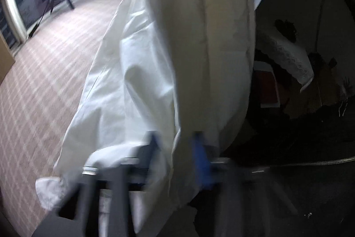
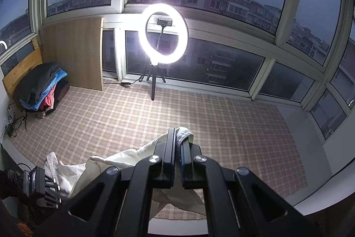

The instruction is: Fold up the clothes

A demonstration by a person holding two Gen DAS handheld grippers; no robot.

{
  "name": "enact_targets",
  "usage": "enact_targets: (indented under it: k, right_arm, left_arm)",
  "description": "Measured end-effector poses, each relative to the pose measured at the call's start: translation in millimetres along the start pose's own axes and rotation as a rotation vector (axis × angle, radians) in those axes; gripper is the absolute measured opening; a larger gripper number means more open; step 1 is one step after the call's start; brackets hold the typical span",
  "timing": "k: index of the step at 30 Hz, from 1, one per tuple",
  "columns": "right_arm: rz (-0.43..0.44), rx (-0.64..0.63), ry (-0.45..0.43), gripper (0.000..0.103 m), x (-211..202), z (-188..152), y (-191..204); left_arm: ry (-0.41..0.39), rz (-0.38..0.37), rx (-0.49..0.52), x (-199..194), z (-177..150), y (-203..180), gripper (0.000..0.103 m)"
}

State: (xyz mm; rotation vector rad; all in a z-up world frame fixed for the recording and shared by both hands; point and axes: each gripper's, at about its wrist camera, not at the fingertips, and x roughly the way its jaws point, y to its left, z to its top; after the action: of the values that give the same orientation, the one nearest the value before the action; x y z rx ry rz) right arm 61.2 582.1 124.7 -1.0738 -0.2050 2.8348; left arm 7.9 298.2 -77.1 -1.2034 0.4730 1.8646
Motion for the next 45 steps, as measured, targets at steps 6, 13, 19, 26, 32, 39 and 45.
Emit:
enact_targets:
  k: [6,13,19,26,32,39,45]
  right_arm:
    - [-0.005,0.036,-0.013,0.003,-16.4,-2.8,-21.2]
    - [0.103,0.069,-0.239,0.003,-121.1,23.5,-33.9]
    - [0.155,0.037,-0.499,0.003,-242.8,54.2,-20.6]
    - [0.102,-0.029,-0.458,0.003,-268.9,84.1,5.6]
    - [0.131,-0.069,-0.414,0.003,-263.9,75.6,22.6]
    - [0.078,-0.048,-0.609,0.003,-311.2,72.3,21.7]
    - [0.135,0.022,-0.518,0.003,-254.9,87.6,17.7]
  left_arm:
    - [-0.077,0.091,-0.134,-71.2,11.8,31.7,0.001]
    - [-0.382,0.529,-0.201,-288.6,27.4,60.1,0.001]
    - [-0.514,0.856,-0.101,-392.8,23.8,-7.9,0.001]
    - [-0.483,0.879,-0.143,-395.3,17.1,-20.3,0.001]
    - [-0.414,0.804,-0.16,-362.8,15.0,-16.6,0.001]
    - [-0.463,0.878,-0.103,-388.5,18.6,-27.8,0.001]
    - [-0.342,0.836,-0.121,-353.0,53.8,14.1,0.001]
